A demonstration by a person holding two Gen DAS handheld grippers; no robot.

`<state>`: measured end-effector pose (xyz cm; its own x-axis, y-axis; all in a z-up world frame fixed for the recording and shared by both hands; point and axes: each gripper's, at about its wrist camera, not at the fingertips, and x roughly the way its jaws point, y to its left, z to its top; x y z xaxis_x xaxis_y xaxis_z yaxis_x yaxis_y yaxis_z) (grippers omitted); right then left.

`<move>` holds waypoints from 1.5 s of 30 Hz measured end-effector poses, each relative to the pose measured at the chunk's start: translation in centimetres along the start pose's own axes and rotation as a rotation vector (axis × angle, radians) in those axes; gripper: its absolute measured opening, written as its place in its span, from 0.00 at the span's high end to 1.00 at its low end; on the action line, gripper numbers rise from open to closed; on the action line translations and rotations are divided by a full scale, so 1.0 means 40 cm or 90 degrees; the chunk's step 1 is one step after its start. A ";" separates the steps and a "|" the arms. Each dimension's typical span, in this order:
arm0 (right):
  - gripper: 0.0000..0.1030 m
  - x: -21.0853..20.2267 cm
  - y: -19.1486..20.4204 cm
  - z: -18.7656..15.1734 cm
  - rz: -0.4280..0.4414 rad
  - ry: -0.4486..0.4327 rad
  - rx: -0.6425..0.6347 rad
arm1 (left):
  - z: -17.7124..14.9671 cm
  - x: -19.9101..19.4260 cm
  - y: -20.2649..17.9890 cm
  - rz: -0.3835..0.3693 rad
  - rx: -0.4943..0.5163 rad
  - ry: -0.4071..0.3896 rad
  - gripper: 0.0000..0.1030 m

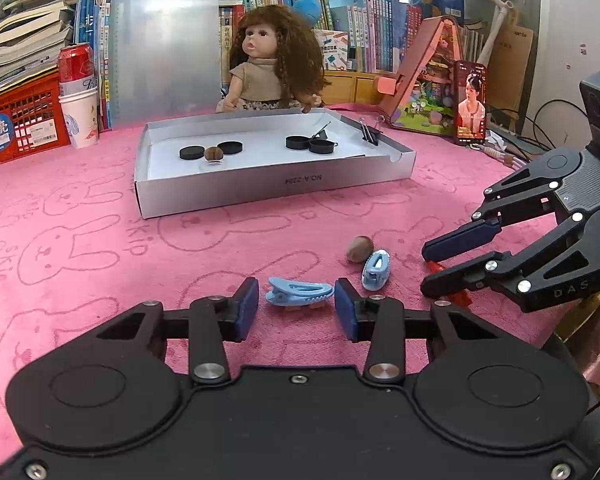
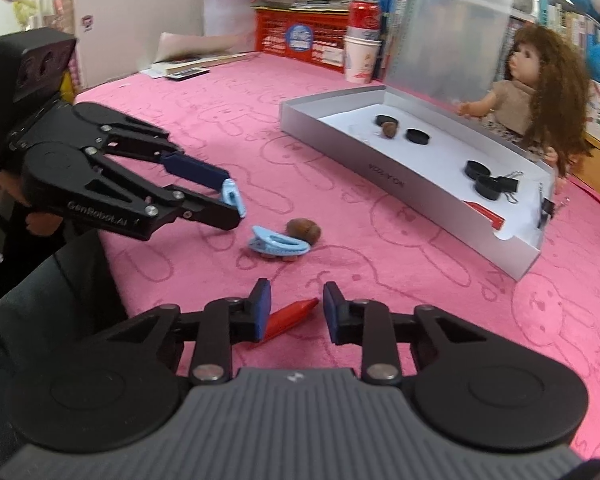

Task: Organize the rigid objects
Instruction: 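Close the right gripper on the red crayon while the left gripper grasps a light-blue hair clip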

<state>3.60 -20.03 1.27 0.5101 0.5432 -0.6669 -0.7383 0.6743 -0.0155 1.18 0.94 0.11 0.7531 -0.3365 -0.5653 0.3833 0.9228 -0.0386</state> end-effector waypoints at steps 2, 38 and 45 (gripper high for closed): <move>0.61 0.004 -0.004 0.000 -0.009 0.003 0.016 | 0.000 0.001 0.000 0.001 -0.002 0.000 0.61; 0.51 0.022 -0.016 0.075 0.139 0.162 -0.158 | 0.001 0.016 -0.005 0.003 -0.005 -0.008 0.64; 0.51 0.014 -0.017 0.062 0.080 0.126 -0.136 | 0.007 0.009 0.000 0.010 -0.015 -0.013 0.64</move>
<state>5.49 -18.91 2.76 0.3290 0.4931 -0.8054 -0.8766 0.4766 -0.0664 1.60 0.75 0.12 0.7696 -0.3261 -0.5490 0.3592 0.9319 -0.0502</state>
